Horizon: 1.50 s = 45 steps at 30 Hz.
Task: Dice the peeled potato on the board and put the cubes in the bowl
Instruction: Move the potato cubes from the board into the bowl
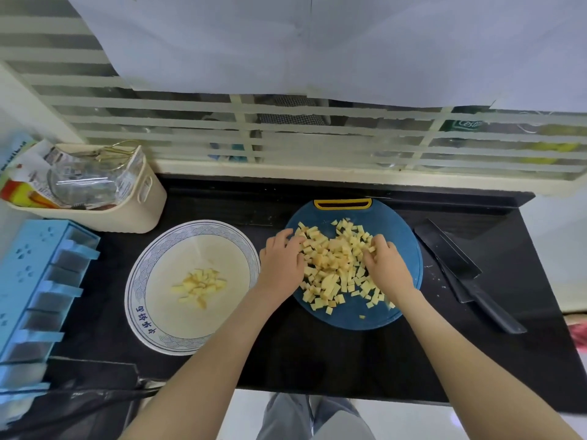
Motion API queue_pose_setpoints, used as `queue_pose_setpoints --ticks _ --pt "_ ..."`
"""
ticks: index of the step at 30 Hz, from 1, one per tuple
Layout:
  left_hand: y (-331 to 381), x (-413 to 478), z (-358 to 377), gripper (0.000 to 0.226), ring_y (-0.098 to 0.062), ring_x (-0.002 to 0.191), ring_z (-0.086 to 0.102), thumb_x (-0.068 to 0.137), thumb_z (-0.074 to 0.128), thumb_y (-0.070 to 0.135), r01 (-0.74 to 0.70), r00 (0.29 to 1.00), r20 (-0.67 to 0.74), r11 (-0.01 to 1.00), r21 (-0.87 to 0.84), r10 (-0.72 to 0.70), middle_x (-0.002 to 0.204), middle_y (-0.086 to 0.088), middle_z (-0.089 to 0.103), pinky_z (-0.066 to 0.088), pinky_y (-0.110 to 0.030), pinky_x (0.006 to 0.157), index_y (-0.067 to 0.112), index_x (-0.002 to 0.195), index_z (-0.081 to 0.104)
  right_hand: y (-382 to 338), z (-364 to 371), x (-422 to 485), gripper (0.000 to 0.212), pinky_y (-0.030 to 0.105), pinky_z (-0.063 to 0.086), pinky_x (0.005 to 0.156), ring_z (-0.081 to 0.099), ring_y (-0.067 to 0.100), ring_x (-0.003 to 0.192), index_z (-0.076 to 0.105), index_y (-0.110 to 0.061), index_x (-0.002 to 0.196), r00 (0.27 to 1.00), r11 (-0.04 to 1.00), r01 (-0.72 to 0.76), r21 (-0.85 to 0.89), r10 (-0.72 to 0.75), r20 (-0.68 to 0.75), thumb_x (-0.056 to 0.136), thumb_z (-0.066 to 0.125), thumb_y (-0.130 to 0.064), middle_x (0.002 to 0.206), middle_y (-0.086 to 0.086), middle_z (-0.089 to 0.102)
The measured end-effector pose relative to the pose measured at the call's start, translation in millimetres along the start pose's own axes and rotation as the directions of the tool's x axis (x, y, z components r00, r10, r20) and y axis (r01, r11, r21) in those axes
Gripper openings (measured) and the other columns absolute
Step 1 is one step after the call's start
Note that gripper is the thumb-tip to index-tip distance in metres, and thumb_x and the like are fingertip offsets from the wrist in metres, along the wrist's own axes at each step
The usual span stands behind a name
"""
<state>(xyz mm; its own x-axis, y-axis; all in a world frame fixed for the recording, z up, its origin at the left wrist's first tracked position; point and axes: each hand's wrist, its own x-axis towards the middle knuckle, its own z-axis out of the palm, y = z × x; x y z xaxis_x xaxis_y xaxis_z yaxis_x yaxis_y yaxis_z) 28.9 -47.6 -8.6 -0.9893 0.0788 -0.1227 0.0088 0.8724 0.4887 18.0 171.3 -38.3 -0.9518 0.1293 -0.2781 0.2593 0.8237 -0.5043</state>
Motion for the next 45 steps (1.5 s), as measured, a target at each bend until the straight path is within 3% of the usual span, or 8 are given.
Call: queue_pose_setpoints --ticks 11,15,19,22,27,30,36,45 --pt "-69.0 -14.2 -55.8 0.044 -0.032 0.125 0.040 0.088 0.044 -0.005 0.129 0.954 -0.260 0.986 -0.103 -0.151 0.139 -0.010 0.045 0.033 -0.045 0.098 0.014 0.124 0.060 -154.6 28.7 -23.9 0.012 0.026 0.037 0.057 0.050 0.013 0.067 0.044 -0.019 0.102 0.930 0.927 0.312 0.208 -0.343 0.132 0.099 0.051 -0.030 0.081 -0.001 0.054" --pt "-103.9 -30.4 -75.2 0.050 -0.030 0.124 0.039 0.086 0.042 -0.009 0.235 0.921 -0.293 0.966 -0.108 -0.257 0.138 -0.008 0.046 0.031 -0.043 0.098 0.017 0.124 0.060 -207.5 71.3 -38.8 0.019 0.035 0.048 0.076 0.056 0.021 0.090 0.049 -0.016 0.107 0.861 0.910 0.325 0.256 -0.397 0.318 0.096 0.054 -0.031 0.099 0.003 0.056" --pt "-136.1 -45.2 -83.5 0.048 -0.030 0.124 0.040 0.086 0.042 -0.008 0.300 0.894 -0.309 0.946 -0.124 -0.324 0.138 -0.008 0.045 0.032 -0.044 0.101 0.017 0.122 0.061 -232.4 109.4 -47.7 0.060 0.033 0.039 0.096 0.046 0.024 0.125 0.042 -0.015 0.140 0.737 0.930 0.340 0.139 -0.355 0.576 0.090 0.064 -0.043 0.143 0.006 0.040" --pt "-145.3 -49.6 -80.5 0.047 -0.030 0.124 0.038 0.087 0.042 -0.007 0.311 0.903 -0.275 0.944 -0.110 -0.330 0.140 -0.008 0.043 0.032 -0.045 0.102 0.016 0.124 0.059 -233.5 114.5 -47.6 0.064 0.037 0.034 0.107 0.038 0.026 0.137 0.033 -0.019 0.149 0.694 0.917 0.387 0.095 -0.357 0.625 0.095 0.058 -0.041 0.155 0.004 0.027" --pt "-132.5 -42.1 -69.4 0.046 -0.028 0.125 0.035 0.091 0.040 -0.004 0.244 0.939 -0.225 0.965 -0.102 -0.261 0.141 -0.009 0.041 0.032 -0.043 0.099 0.019 0.128 0.056 -208.2 86.5 -32.8 0.039 0.038 0.042 0.102 0.049 0.024 0.123 0.050 -0.018 0.137 0.818 0.865 0.485 0.126 -0.500 0.284 0.098 0.048 -0.015 0.137 0.003 0.053" --pt "-113.6 -31.6 -63.3 0.047 -0.028 0.126 0.036 0.090 0.041 -0.005 0.184 0.953 -0.222 0.977 -0.111 -0.205 0.141 -0.008 0.041 0.029 -0.042 0.100 0.019 0.127 0.056 -162.1 63.6 -20.1 0.056 0.049 0.032 0.109 0.039 0.029 0.132 0.041 -0.023 0.144 0.923 0.924 0.382 -0.003 -0.381 0.060 0.092 0.061 -0.030 0.145 0.004 0.045" --pt "-68.6 -12.6 -43.2 0.048 -0.024 0.130 0.031 0.090 0.041 -0.002 0.045 0.985 -0.162 0.995 -0.088 -0.059 0.145 -0.005 0.037 0.026 -0.036 0.102 0.020 0.132 0.052 -58.8 41.4 -19.3 0.118 0.065 0.001 0.114 -0.023 0.028 0.147 -0.016 -0.043 0.151 0.941 0.925 0.091 -0.369 0.041 0.335 0.071 0.064 -0.076 0.159 -0.001 -0.030" --pt "-20.0 -6.4 -9.6 0.041 -0.029 0.125 0.036 0.092 0.046 0.002 -0.141 0.989 -0.053 0.988 -0.062 0.137 0.142 -0.008 0.040 0.030 -0.040 0.100 0.016 0.130 0.054 -37.6 44.8 -16.4 0.063 0.055 0.024 0.111 0.018 0.032 0.143 0.023 -0.038 0.149 0.985 0.890 0.173 -0.421 -0.150 0.088 0.093 0.046 -0.055 0.160 0.002 0.015"
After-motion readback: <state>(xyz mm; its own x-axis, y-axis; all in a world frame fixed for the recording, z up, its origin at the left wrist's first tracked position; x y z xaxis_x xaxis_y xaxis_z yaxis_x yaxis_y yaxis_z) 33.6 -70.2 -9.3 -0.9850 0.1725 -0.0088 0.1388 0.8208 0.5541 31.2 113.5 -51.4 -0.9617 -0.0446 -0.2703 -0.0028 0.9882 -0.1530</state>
